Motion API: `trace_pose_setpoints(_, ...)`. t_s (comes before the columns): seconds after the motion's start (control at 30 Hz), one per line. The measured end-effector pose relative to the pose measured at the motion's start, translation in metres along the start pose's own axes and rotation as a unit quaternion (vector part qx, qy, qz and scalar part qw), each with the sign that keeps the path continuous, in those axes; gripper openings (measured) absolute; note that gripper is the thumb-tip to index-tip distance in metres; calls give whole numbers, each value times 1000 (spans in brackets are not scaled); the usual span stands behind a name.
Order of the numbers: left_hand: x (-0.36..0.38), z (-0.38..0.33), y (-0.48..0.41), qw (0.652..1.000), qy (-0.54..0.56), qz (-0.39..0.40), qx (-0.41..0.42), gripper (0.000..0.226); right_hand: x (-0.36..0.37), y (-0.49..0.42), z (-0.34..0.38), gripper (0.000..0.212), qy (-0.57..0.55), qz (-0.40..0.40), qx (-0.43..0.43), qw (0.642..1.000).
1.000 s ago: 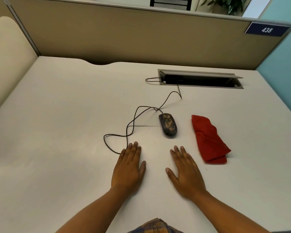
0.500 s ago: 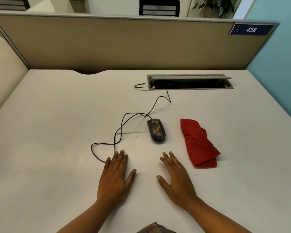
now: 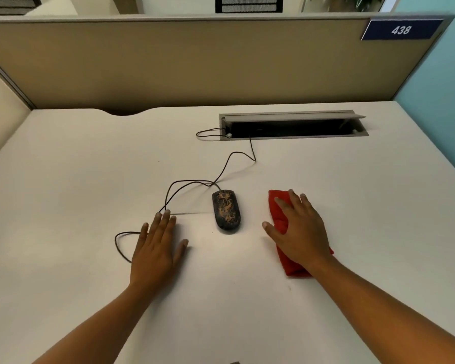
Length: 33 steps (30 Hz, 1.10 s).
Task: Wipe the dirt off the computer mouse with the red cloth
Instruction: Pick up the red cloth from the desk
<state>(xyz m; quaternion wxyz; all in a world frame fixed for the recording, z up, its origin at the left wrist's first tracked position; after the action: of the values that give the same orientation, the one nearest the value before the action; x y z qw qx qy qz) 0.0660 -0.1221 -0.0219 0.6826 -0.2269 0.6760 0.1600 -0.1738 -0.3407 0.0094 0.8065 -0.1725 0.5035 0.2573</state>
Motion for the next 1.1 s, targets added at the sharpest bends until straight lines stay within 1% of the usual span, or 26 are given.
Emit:
trace_pose_setpoints(0.03,3,3,-8,1000,1,4,-14,74,5,-1,-6,75,8,10,9,1000)
trace_pose_setpoints(0.1,10,12,-15,998,17,15,-51,79,12,1,-10,69,-2,13,12,1000)
trace_pose_setpoints(0.2,15,16,-15,996,42,24,-78,81,8,-1,-9,54,-63,-23,-4,998)
trace_pose_setpoints(0.27,16,16,-15,995,50,29,-79,80,0,-7,-13,52,-141,-53,9,989)
trace_pose_setpoints(0.37,17,18,-16,995,55,32,-81,78,-21,-16,-20,53,-260,-107,50,958)
trace_pose_setpoints(0.43,19,18,-16,994,54,37,-82,78,-33,-24,-21,51,-309,-129,77,939)
trace_pose_setpoints(0.53,18,18,-15,994,59,37,-81,78,-46,-33,-15,47,-346,-149,93,922)
trace_pose_setpoints(0.73,14,17,-15,994,79,28,-76,76,-55,-39,16,46,-396,-143,57,905)
trace_pose_setpoints(0.8,0,12,-15,995,83,-13,-50,68,-54,-39,23,47,-398,-139,53,905)
trace_pose_setpoints(0.87,-23,-6,-17,993,80,-83,18,59,-52,-38,29,50,-394,-129,46,909)
trace_pose_setpoints(0.93,-43,-28,-24,983,103,-133,74,58,-46,-37,36,53,-388,-112,36,914)
trace_pose_setpoints(1.0,-54,-49,-38,976,149,-131,91,68,-40,-36,43,54,-382,-100,26,919)
trace_pose_setpoints(1.1,-58,-73,-62,974,198,-66,83,91,-37,-34,48,54,-373,-102,21,922)
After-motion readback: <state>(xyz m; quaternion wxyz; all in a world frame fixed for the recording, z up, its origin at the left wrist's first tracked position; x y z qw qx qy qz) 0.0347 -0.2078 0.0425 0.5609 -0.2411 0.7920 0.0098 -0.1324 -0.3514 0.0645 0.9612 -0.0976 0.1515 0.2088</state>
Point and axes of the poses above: each hand's wrist, its own y-axis away from the middle knuckle, its own x-axis out of the palm, z = x × y, the point moved 10 cm from there along -y, towards the middle knuckle, and after that the axes turned 10 degrees about -y, right-handed, at the moved point
